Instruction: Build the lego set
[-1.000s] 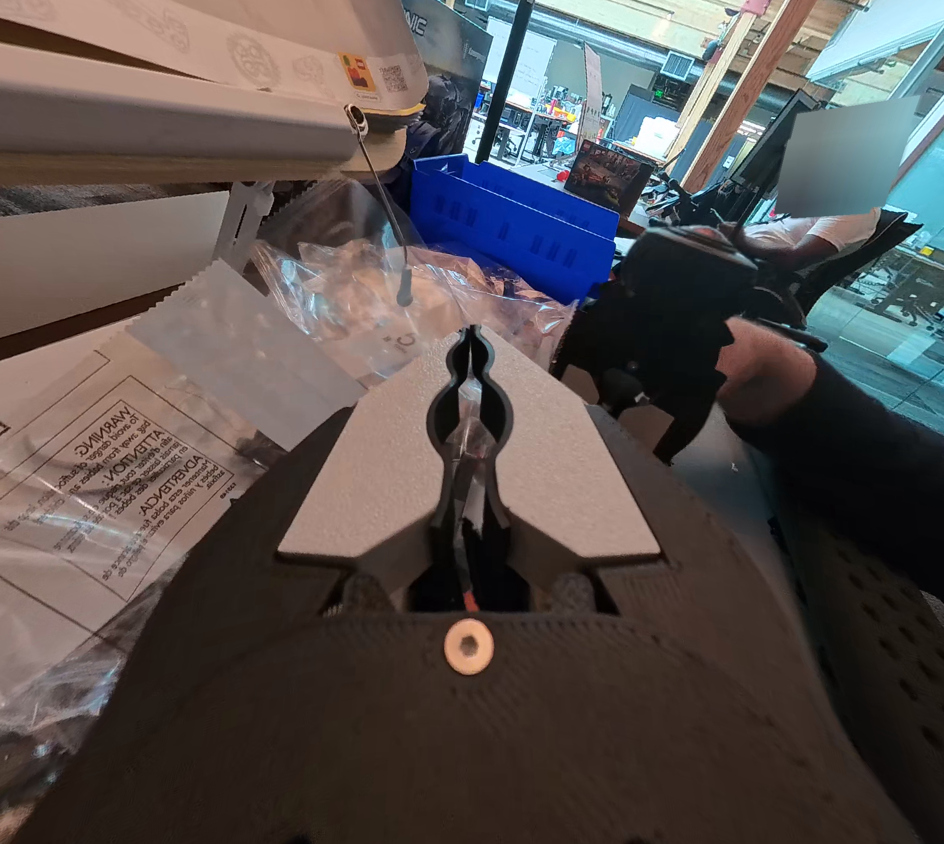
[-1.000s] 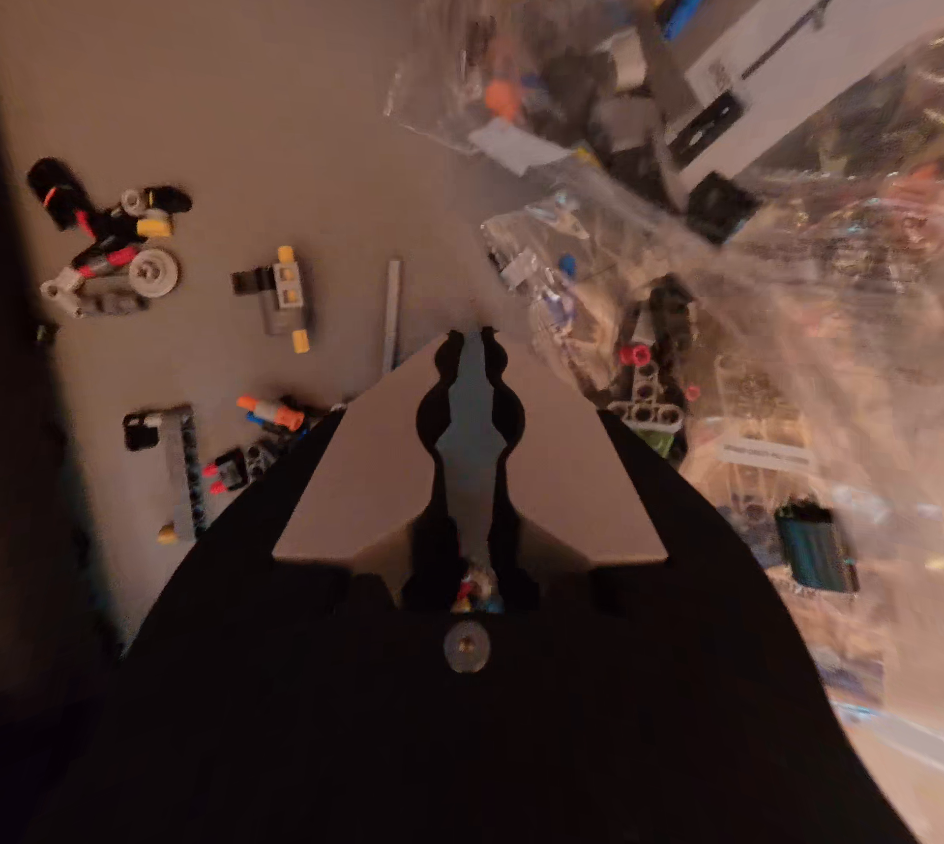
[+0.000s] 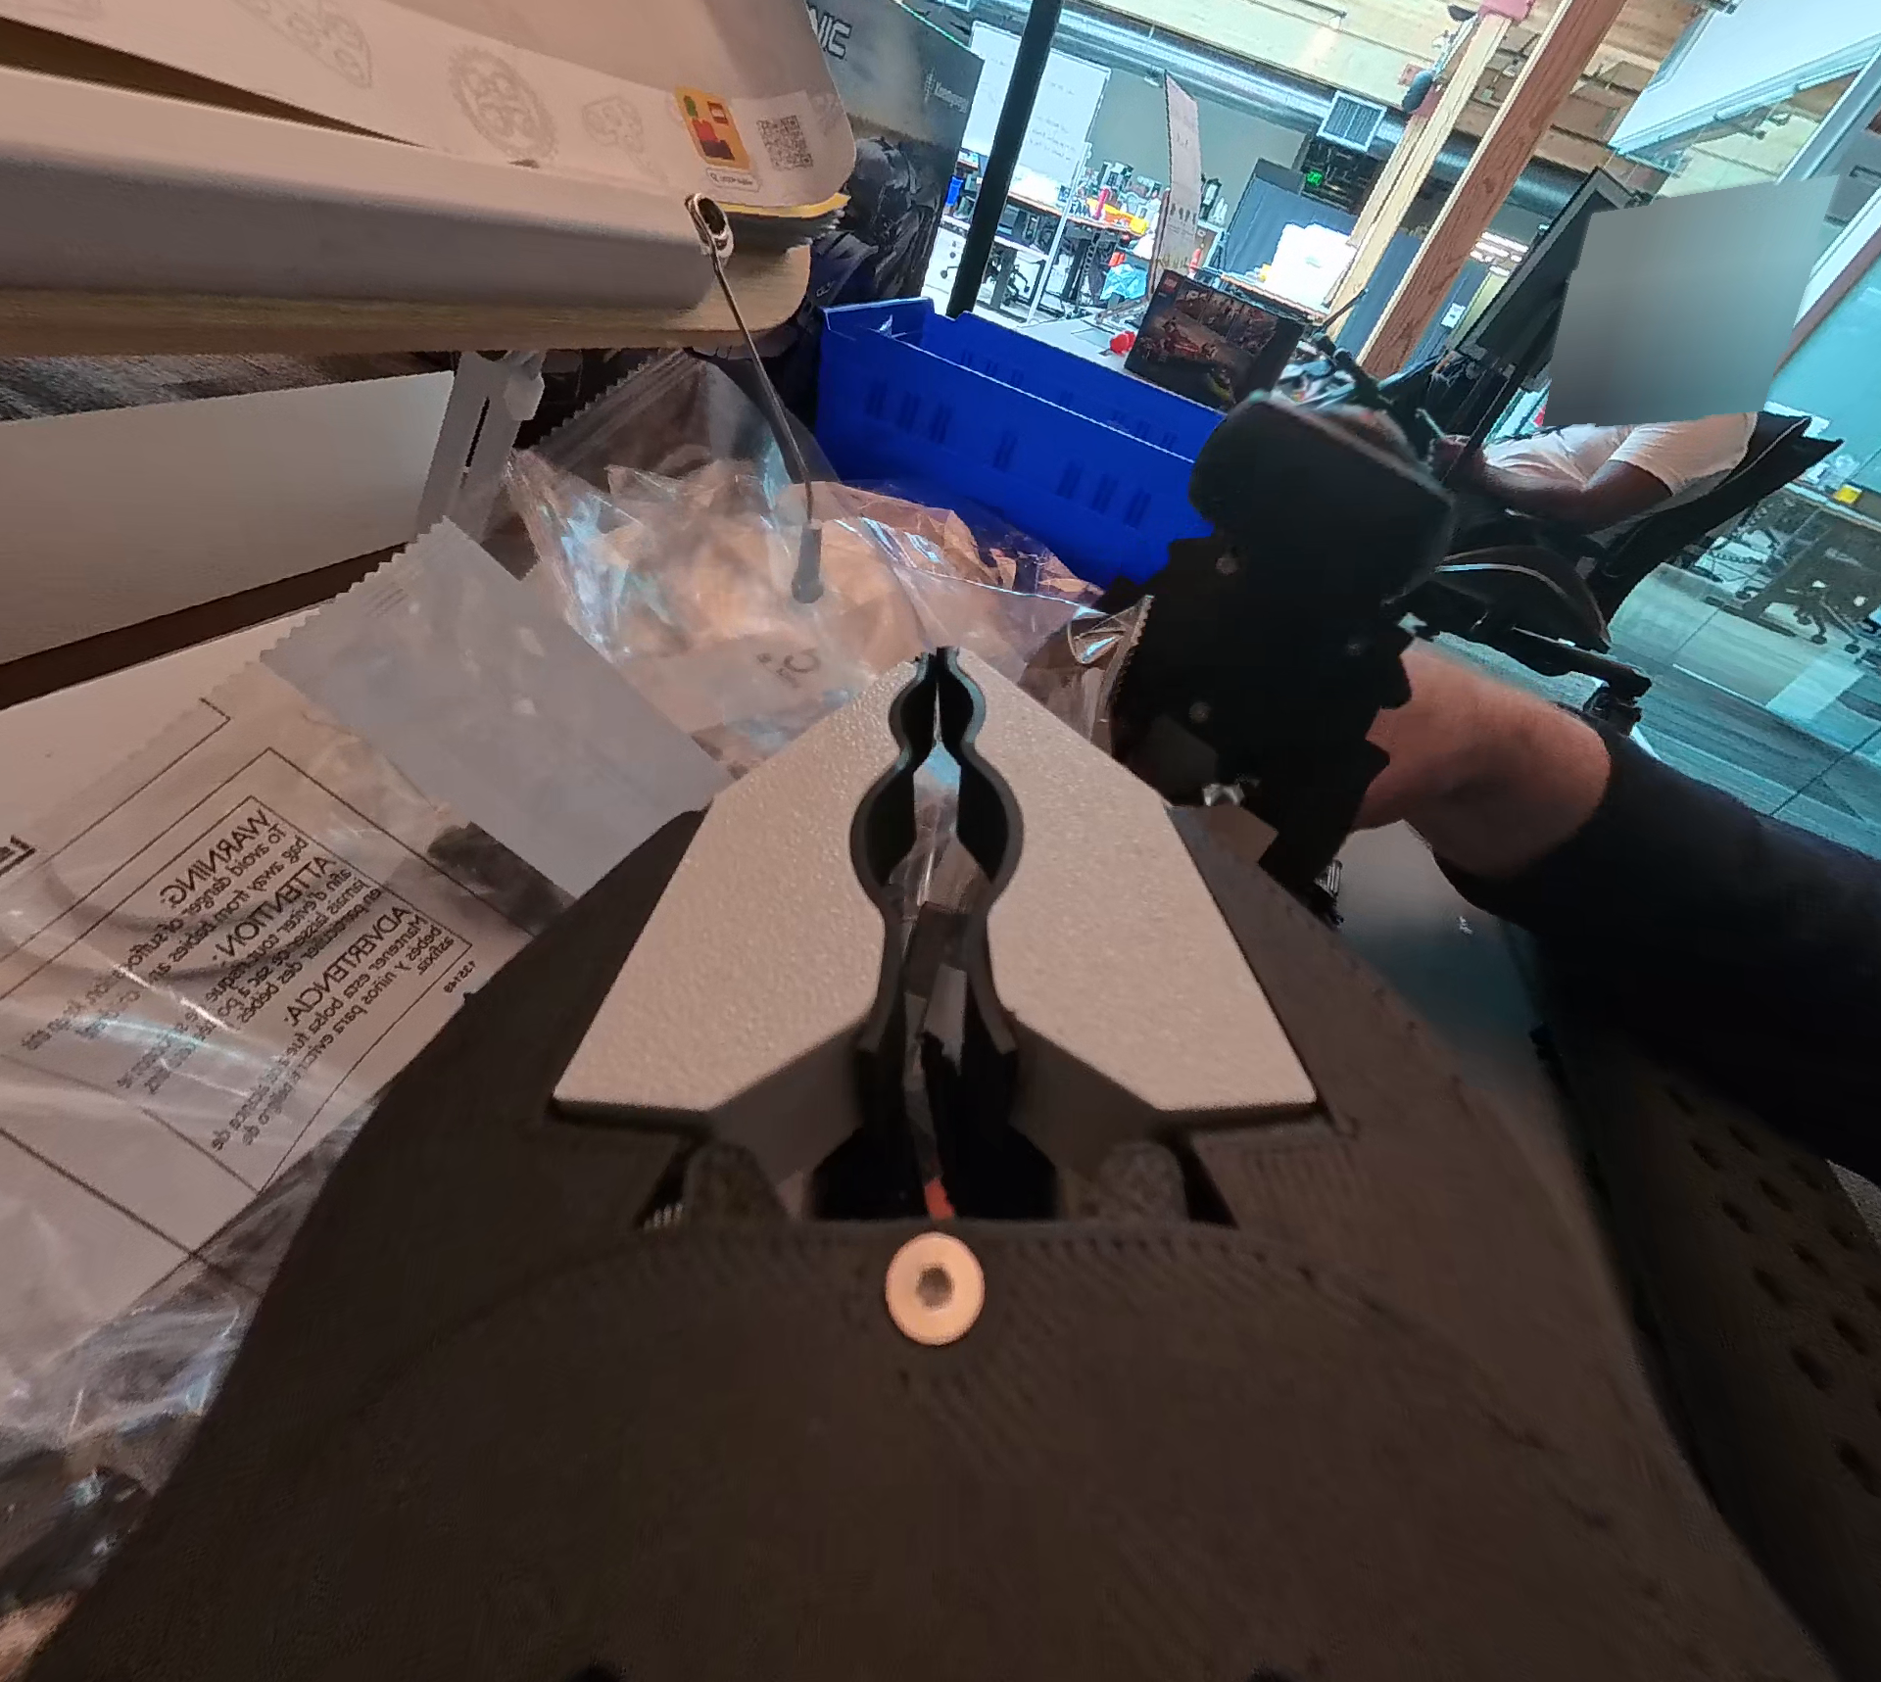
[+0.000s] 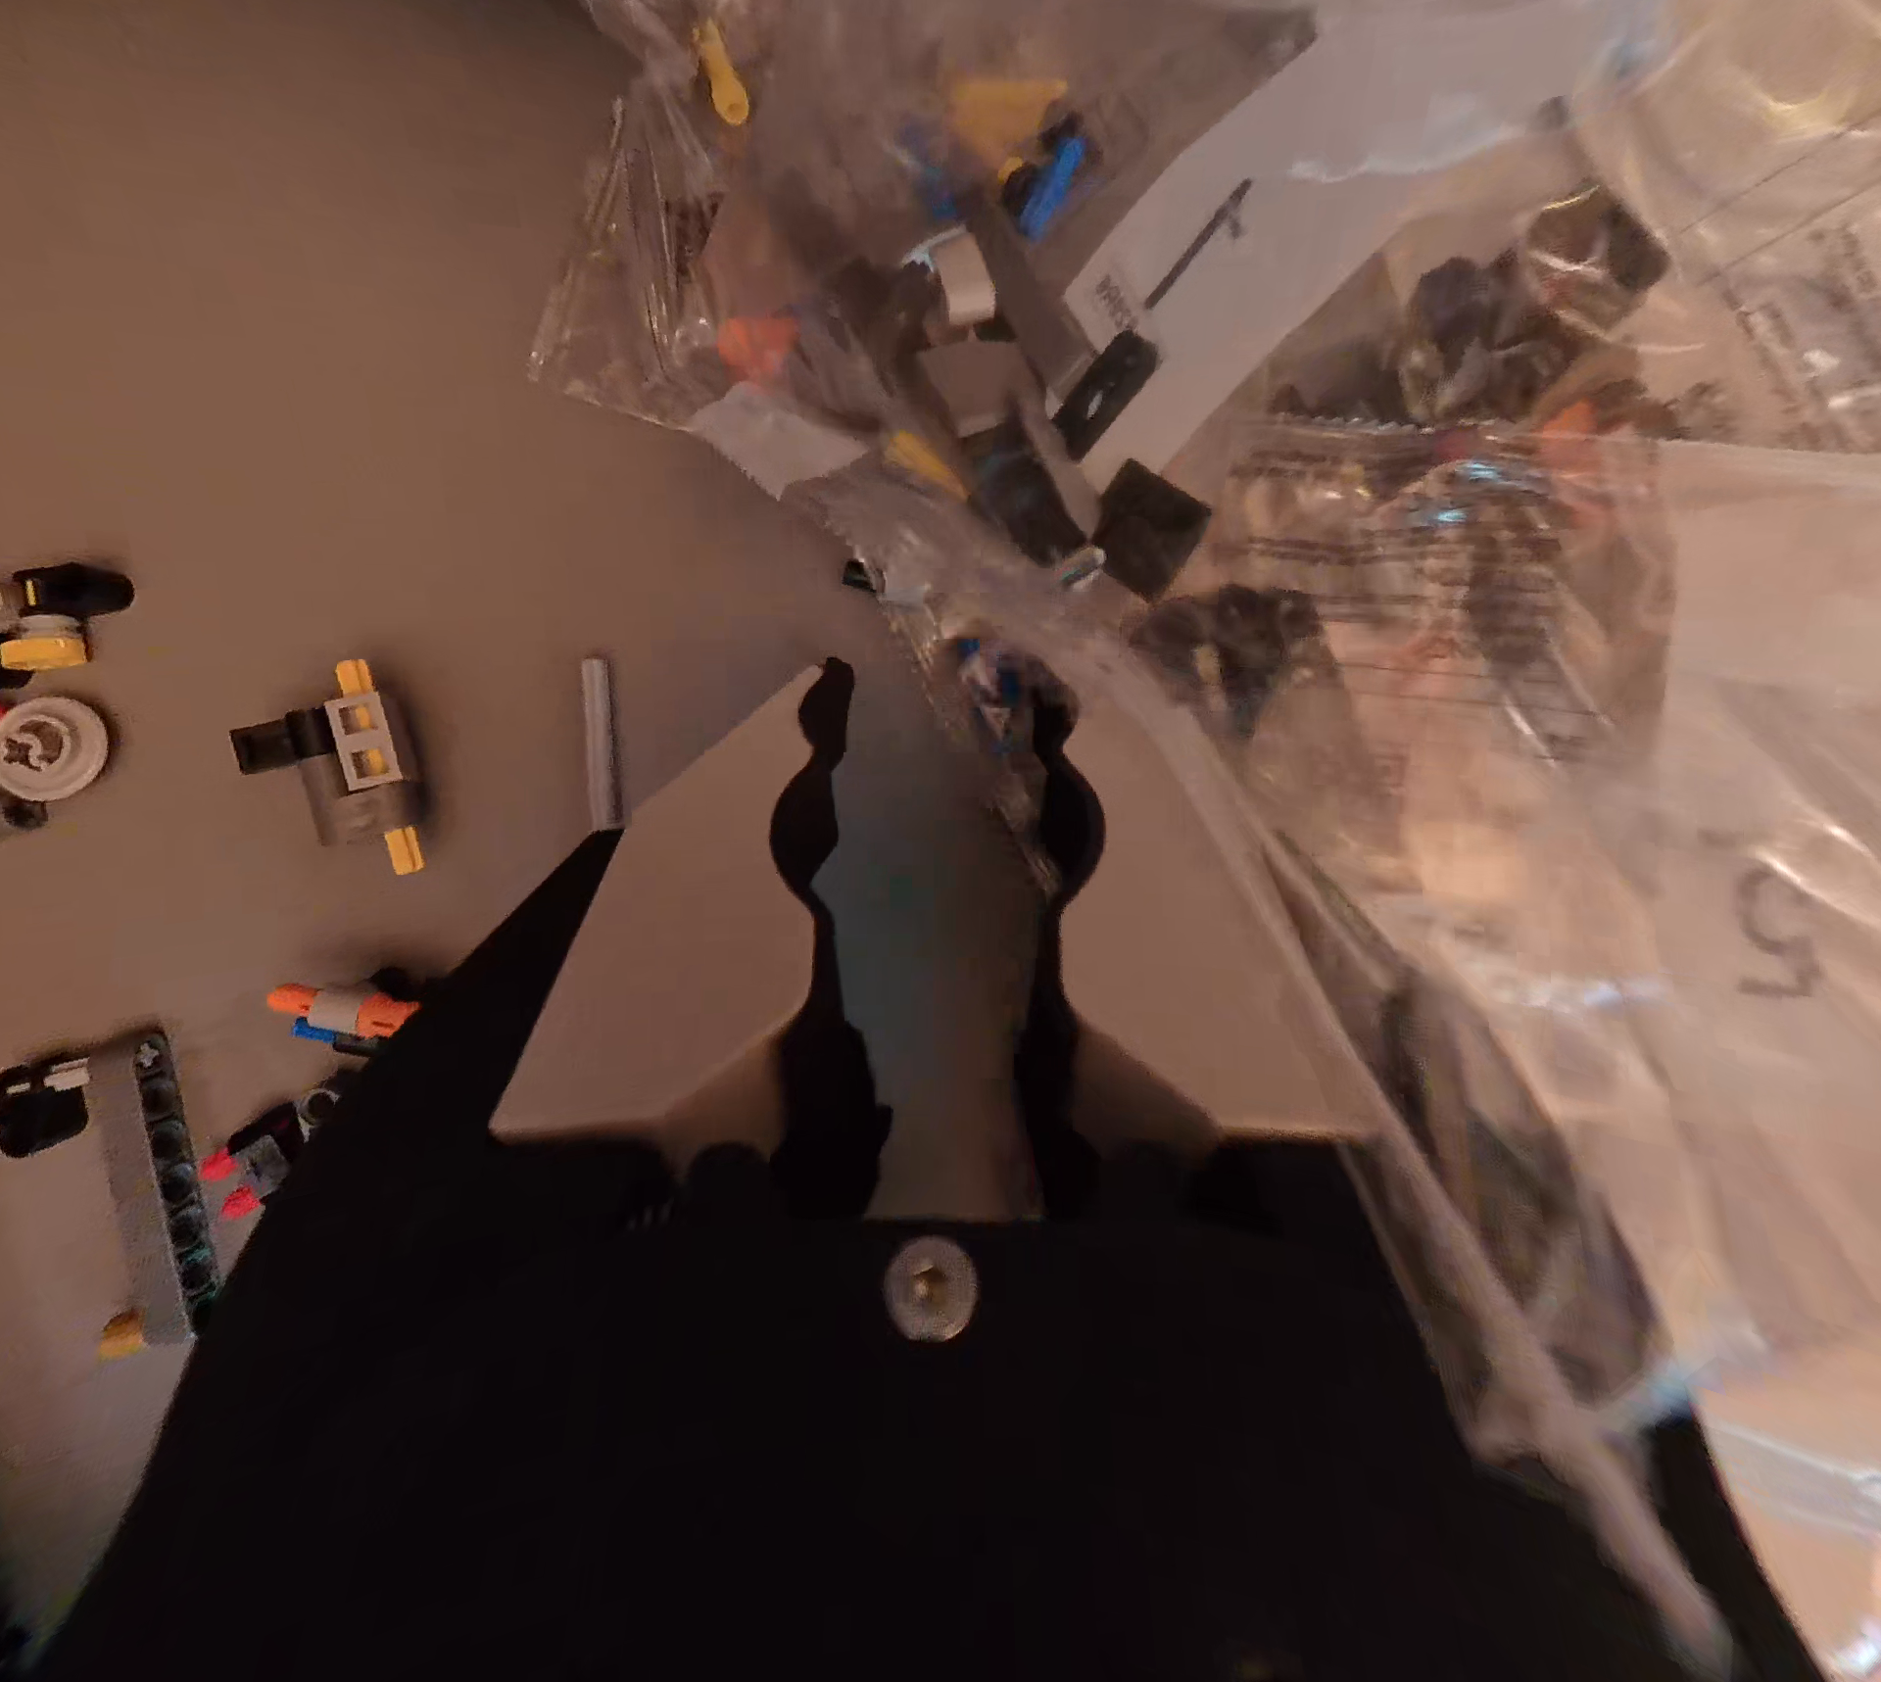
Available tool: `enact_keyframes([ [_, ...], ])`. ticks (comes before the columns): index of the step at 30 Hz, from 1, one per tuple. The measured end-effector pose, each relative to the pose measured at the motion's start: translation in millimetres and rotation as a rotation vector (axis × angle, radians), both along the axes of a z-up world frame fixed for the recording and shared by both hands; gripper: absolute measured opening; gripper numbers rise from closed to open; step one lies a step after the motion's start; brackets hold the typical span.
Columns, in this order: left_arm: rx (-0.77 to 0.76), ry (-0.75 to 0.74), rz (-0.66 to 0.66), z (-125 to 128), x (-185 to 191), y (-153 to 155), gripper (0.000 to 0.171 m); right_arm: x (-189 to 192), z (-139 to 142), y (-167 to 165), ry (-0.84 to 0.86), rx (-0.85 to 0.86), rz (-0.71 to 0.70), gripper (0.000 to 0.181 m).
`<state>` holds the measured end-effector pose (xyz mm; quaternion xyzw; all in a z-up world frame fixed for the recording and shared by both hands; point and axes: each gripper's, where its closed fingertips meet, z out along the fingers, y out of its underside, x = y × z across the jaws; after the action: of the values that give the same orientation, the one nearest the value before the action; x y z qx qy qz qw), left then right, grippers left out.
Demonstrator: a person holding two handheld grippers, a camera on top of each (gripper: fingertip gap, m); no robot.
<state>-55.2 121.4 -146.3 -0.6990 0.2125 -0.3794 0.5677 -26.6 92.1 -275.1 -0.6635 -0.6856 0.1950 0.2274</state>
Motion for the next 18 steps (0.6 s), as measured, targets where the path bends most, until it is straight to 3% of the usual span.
enact_keyframes([
  [10,0.0,-0.001,0.0,0,0,0,0.0,9,11,-29,0.03,-0.154,0.108,0.033],
  [16,0.0,-0.001,-0.001,0,0,0,0.0,4,-1,-29,-0.008,-0.103,0.123,0.031],
  [18,-0.001,0.0,-0.002,0,0,0,0.0,4,-2,-26,-0.024,-0.064,0.12,0.019],
])
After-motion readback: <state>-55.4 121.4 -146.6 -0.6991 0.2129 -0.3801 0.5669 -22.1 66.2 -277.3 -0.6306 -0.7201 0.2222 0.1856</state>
